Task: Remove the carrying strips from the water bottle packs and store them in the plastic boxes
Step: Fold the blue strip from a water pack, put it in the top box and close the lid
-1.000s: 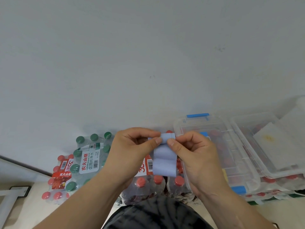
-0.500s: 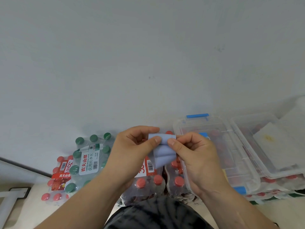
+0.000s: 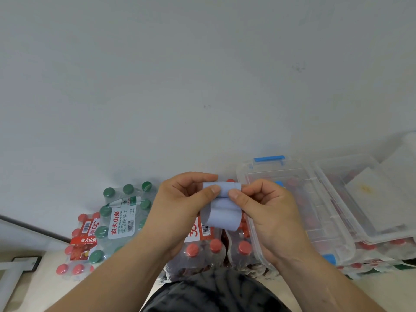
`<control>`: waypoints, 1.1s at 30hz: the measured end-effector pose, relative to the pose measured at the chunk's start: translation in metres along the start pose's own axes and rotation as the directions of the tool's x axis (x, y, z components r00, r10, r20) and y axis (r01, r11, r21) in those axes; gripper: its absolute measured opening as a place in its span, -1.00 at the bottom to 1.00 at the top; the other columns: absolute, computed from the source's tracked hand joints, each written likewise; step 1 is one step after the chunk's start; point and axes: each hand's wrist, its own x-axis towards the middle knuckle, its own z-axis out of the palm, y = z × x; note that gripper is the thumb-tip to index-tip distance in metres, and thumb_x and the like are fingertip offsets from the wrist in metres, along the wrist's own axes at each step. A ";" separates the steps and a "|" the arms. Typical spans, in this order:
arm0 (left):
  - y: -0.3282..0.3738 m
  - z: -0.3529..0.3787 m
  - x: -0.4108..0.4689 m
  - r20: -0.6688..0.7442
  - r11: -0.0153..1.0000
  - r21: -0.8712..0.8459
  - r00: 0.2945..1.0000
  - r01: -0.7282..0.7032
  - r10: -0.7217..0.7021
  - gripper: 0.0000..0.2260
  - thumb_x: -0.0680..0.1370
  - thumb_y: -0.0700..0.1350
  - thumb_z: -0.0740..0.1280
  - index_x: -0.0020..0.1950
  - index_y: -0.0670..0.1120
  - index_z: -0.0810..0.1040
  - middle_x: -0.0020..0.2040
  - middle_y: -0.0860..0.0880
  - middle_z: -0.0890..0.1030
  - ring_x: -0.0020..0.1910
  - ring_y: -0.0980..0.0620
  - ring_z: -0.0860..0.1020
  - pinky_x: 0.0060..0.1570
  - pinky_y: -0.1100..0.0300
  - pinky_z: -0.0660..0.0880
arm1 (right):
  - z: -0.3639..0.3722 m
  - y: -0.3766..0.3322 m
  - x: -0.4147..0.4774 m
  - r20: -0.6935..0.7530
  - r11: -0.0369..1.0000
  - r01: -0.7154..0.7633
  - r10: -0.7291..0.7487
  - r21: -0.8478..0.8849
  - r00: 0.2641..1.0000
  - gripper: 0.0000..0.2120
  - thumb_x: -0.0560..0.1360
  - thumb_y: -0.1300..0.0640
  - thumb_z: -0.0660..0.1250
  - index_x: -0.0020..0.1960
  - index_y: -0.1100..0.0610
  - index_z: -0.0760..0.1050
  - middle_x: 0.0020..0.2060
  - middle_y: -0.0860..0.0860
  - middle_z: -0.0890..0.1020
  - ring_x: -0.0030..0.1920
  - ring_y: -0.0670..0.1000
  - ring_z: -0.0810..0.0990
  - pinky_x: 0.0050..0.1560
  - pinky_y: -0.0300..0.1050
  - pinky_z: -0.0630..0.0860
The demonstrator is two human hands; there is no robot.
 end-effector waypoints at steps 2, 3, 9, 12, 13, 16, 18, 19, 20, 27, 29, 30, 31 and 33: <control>0.000 0.000 0.000 -0.003 1.000 0.006 1.000 -0.019 0.019 -0.86 0.46 -0.29 0.47 -0.06 -0.09 0.72 -0.05 -0.23 0.71 0.02 -0.31 0.64 0.03 -0.21 0.60 | -0.001 -0.001 -0.001 0.017 1.000 -0.003 0.003 0.006 1.000 -0.85 0.39 0.19 0.53 -0.29 0.06 0.60 -0.31 0.03 0.71 -0.27 -0.05 0.70 -0.28 -0.19 0.61; 0.000 -0.001 0.000 -0.006 1.000 0.006 1.000 -0.030 0.030 -0.85 0.46 -0.31 0.46 -0.07 -0.10 0.72 -0.07 -0.20 0.72 0.00 -0.28 0.65 -0.02 -0.12 0.63 | 0.000 -0.002 -0.002 0.025 1.000 -0.012 0.012 0.001 1.000 -0.88 0.37 0.11 0.53 -0.27 0.09 0.61 -0.29 0.04 0.72 -0.26 -0.03 0.71 -0.28 -0.16 0.62; -0.003 -0.002 -0.002 0.022 0.999 -0.049 1.000 0.023 -0.022 -0.83 0.44 -0.40 0.43 -0.15 -0.15 0.71 -0.08 -0.24 0.70 -0.10 -0.16 0.64 -0.06 -0.07 0.59 | -0.001 -0.003 -0.006 0.007 0.999 -0.010 0.010 -0.034 1.000 -0.88 0.39 0.08 0.51 -0.27 0.11 0.65 -0.27 0.06 0.71 -0.21 0.05 0.71 -0.22 -0.06 0.67; -0.003 -0.003 -0.002 0.051 0.997 -0.070 0.998 0.045 -0.041 -0.92 0.39 -0.26 0.48 -0.13 -0.18 0.69 -0.08 -0.27 0.69 -0.13 -0.14 0.65 -0.16 0.03 0.60 | -0.003 0.000 -0.007 0.018 0.998 0.021 -0.020 -0.052 1.000 -0.93 0.45 0.24 0.50 -0.21 0.15 0.66 -0.26 0.02 0.73 -0.21 -0.02 0.72 -0.23 -0.19 0.65; -0.003 -0.003 -0.002 0.057 0.996 -0.068 0.997 0.052 -0.048 -0.91 0.39 -0.23 0.47 -0.13 -0.18 0.69 -0.10 -0.26 0.69 -0.15 -0.13 0.65 -0.19 0.06 0.60 | -0.003 0.000 -0.008 0.027 0.998 0.034 -0.033 -0.052 0.999 -0.94 0.45 0.26 0.50 -0.20 0.17 0.66 -0.25 0.02 0.74 -0.20 -0.01 0.73 -0.21 -0.20 0.64; -0.003 -0.003 -0.002 0.057 0.994 -0.078 0.996 0.075 -0.071 -0.95 0.46 -0.30 0.43 -0.15 -0.18 0.68 -0.18 -0.19 0.69 -0.23 -0.07 0.64 -0.31 0.16 0.57 | -0.003 0.003 -0.008 0.054 0.997 0.067 -0.065 -0.040 0.996 -0.94 0.43 0.30 0.50 -0.19 0.20 0.66 -0.18 0.01 0.76 -0.14 0.01 0.75 -0.16 -0.20 0.65; -0.002 -0.003 -0.001 0.059 0.995 -0.070 0.996 0.075 -0.071 -0.93 0.45 -0.31 0.44 -0.20 -0.17 0.68 -0.18 -0.16 0.68 -0.22 -0.08 0.63 -0.29 0.14 0.57 | -0.003 0.003 -0.008 0.070 0.996 0.074 -0.070 -0.046 0.995 -0.94 0.42 0.33 0.51 -0.18 0.23 0.66 -0.14 -0.03 0.77 -0.12 -0.02 0.75 -0.15 -0.22 0.64; -0.001 -0.003 -0.001 0.049 0.996 -0.056 0.997 0.067 -0.064 -0.91 0.44 -0.32 0.45 -0.22 -0.16 0.68 -0.17 -0.17 0.68 -0.20 -0.10 0.63 -0.25 0.11 0.59 | -0.003 0.003 -0.008 0.070 0.996 0.073 -0.070 -0.044 0.995 -0.94 0.41 0.35 0.51 -0.17 0.25 0.65 -0.14 -0.04 0.77 -0.11 -0.03 0.75 -0.15 -0.24 0.64; -0.001 -0.003 -0.001 0.036 0.998 -0.043 0.998 0.054 -0.052 -0.89 0.43 -0.33 0.46 -0.24 -0.15 0.69 -0.15 -0.19 0.68 -0.18 -0.12 0.63 -0.19 0.04 0.60 | -0.003 0.003 -0.008 0.065 0.997 0.070 -0.068 -0.029 0.996 -0.93 0.40 0.35 0.51 -0.16 0.26 0.65 -0.15 -0.04 0.77 -0.12 -0.04 0.75 -0.15 -0.25 0.64; -0.004 0.002 -0.008 -0.054 0.999 -0.031 0.998 0.028 -0.030 -0.85 0.39 -0.36 0.51 -0.29 -0.13 0.68 -0.20 -0.10 0.71 -0.18 -0.13 0.67 -0.08 -0.01 0.62 | 0.001 -0.004 -0.007 0.057 0.998 -0.045 0.043 0.037 0.997 -0.80 0.37 0.19 0.52 -0.03 0.22 0.64 -0.19 0.05 0.77 -0.16 -0.01 0.76 -0.18 -0.21 0.66; -0.006 0.002 -0.010 -0.017 0.998 0.055 1.000 -0.015 0.016 -0.86 0.41 -0.35 0.51 -0.23 -0.12 0.68 -0.24 -0.09 0.68 -0.22 -0.14 0.66 -0.13 -0.03 0.62 | 0.001 -0.003 -0.008 0.049 0.998 -0.047 0.045 0.038 0.998 -0.86 0.42 0.29 0.50 -0.03 0.26 0.64 -0.20 0.07 0.76 -0.17 0.00 0.75 -0.17 -0.22 0.66; -0.005 0.002 -0.010 0.017 0.996 0.085 0.999 -0.031 0.030 -0.83 0.41 -0.35 0.50 -0.17 -0.08 0.69 -0.22 -0.07 0.68 -0.20 -0.17 0.68 -0.13 -0.04 0.63 | 0.001 -0.003 -0.009 0.047 0.998 -0.050 0.048 0.043 0.998 -0.88 0.44 0.31 0.49 -0.03 0.26 0.64 -0.20 0.06 0.76 -0.18 -0.02 0.75 -0.18 -0.23 0.65; -0.004 0.002 -0.011 0.055 0.993 0.110 0.998 -0.038 0.032 -0.78 0.42 -0.35 0.49 -0.08 -0.03 0.71 -0.20 -0.05 0.68 -0.17 -0.18 0.69 -0.14 -0.02 0.66 | 0.002 -0.003 -0.010 0.048 0.997 -0.058 0.056 0.049 0.997 -0.89 0.45 0.32 0.48 -0.03 0.24 0.64 -0.21 0.06 0.76 -0.19 -0.04 0.75 -0.19 -0.25 0.64; -0.001 0.000 -0.010 0.131 0.988 0.149 0.991 -0.048 0.028 -0.67 0.44 -0.35 0.48 0.07 0.02 0.71 -0.12 -0.05 0.68 -0.11 -0.15 0.70 -0.14 0.08 0.66 | 0.003 -0.004 -0.013 0.047 0.994 -0.083 0.079 0.070 0.996 -0.87 0.47 0.33 0.46 -0.01 0.18 0.62 -0.20 0.07 0.76 -0.18 -0.01 0.75 -0.19 -0.21 0.65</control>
